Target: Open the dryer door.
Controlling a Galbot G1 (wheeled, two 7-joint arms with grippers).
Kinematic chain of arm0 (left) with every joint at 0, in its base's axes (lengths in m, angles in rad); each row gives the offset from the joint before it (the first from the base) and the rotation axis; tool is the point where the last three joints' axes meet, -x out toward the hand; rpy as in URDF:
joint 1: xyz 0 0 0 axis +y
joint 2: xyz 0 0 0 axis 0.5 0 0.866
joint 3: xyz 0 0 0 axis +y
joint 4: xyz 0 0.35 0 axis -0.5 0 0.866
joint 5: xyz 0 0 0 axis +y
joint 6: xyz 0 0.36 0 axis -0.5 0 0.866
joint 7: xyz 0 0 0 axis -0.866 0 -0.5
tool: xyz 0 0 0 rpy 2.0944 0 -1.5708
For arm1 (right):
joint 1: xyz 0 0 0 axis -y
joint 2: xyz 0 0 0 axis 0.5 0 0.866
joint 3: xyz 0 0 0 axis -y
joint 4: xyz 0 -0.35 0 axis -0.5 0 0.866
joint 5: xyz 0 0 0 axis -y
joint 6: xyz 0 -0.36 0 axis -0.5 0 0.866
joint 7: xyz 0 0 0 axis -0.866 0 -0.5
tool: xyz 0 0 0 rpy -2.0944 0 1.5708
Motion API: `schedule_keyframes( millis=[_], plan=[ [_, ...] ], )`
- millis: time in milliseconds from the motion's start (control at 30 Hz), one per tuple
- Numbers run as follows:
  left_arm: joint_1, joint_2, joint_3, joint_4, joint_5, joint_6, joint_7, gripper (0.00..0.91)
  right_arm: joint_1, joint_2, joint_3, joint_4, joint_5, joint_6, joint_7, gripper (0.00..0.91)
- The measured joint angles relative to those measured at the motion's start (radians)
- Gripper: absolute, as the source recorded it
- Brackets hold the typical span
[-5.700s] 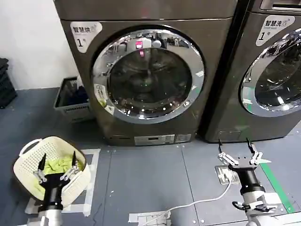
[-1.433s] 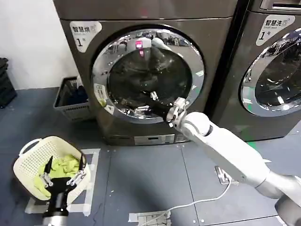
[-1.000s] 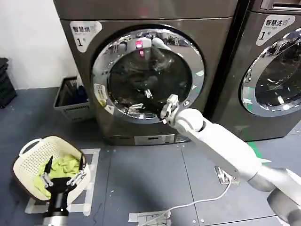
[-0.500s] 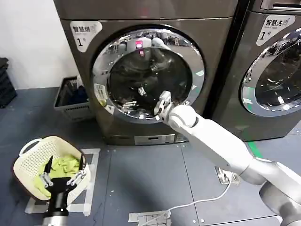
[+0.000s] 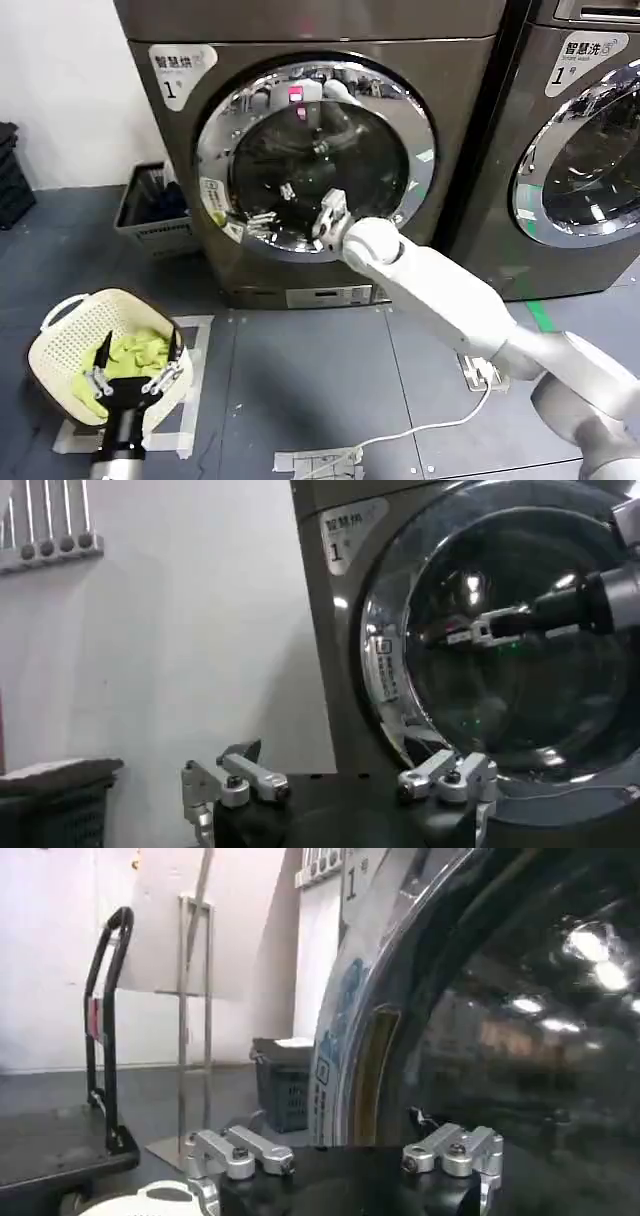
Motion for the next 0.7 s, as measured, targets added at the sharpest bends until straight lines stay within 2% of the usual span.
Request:
schedule_keyframes(
  millis=[700],
  plan=[
    [0.0,-0.001,0.002,0.0,0.0,-0.003,0.0,0.907,0.053,0.104,-0.037,-0.126,-0.007,0.008,-0.034,0.907]
  ],
)
